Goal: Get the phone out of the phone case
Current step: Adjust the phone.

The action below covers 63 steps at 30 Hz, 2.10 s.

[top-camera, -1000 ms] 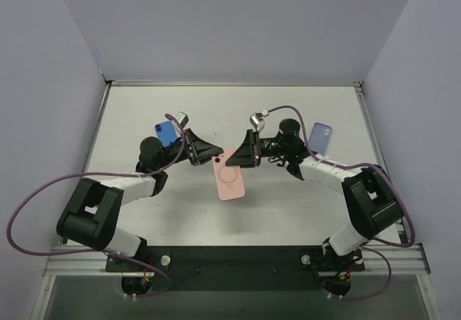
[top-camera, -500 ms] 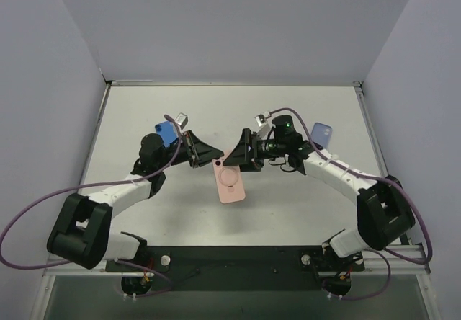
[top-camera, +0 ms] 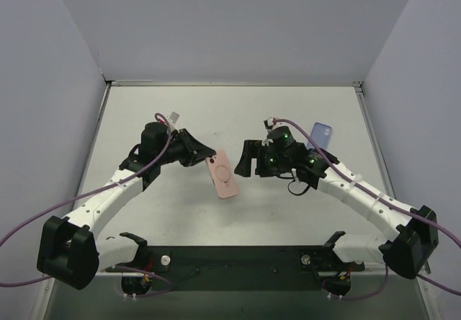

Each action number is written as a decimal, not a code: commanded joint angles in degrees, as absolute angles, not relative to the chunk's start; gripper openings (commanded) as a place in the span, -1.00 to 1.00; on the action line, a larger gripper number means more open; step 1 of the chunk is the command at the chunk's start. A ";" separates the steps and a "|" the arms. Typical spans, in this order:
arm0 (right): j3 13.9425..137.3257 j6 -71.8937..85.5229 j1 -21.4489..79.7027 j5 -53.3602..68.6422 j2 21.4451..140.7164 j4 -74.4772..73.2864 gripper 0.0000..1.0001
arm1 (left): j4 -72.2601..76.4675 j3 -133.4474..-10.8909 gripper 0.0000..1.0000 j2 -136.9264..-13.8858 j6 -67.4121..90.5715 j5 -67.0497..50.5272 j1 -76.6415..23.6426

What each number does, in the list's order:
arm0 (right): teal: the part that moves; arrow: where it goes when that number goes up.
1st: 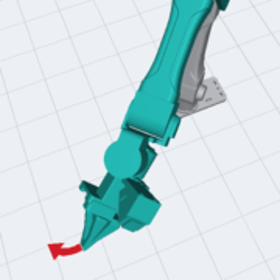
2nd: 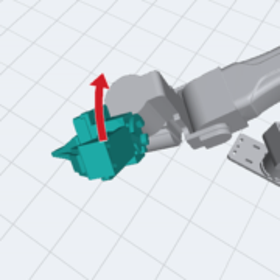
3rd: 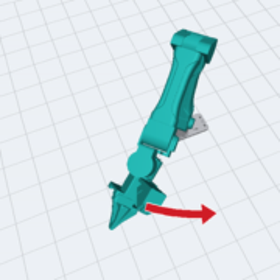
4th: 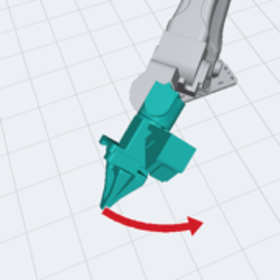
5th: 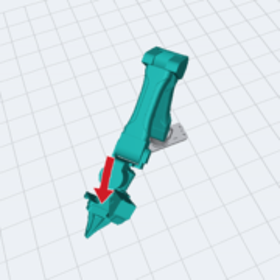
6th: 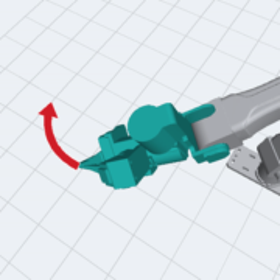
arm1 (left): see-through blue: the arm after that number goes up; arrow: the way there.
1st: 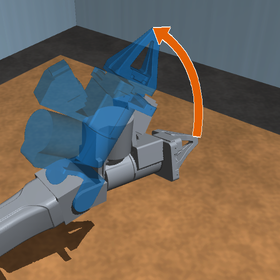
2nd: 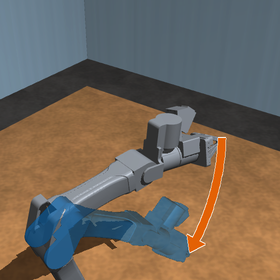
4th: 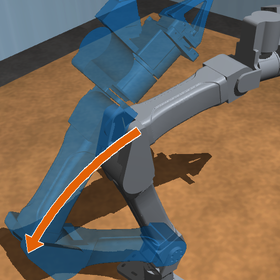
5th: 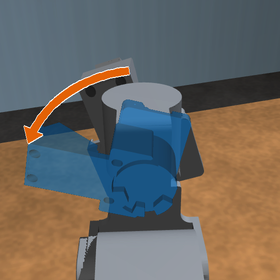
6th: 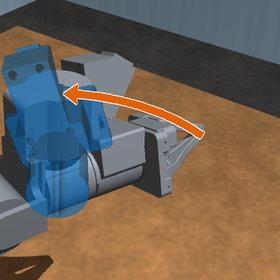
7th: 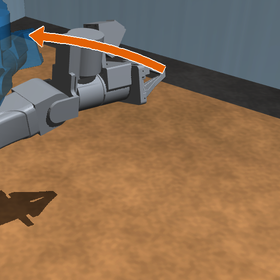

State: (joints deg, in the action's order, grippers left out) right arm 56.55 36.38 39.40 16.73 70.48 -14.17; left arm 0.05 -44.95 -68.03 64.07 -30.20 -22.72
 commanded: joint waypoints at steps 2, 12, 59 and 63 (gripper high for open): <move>63.19 32.17 50.69 -4.20 69.60 -21.18 0.47 | -8.42 -46.76 -1.00 -67.06 67.23 -20.06 -22.50; 66.62 23.92 70.04 -22.05 79.27 -16.88 0.48 | -18.10 -47.63 -1.00 -64.51 70.23 -9.67 -22.50; 69.88 22.76 67.43 -34.92 90.80 -17.76 -1.00 | -20.13 -48.08 0.85 -64.16 69.08 -12.83 -21.62; 66.01 26.36 61.72 -26.93 86.58 -16.00 -1.00 | -18.37 -47.99 0.84 -63.19 68.21 -14.06 -20.75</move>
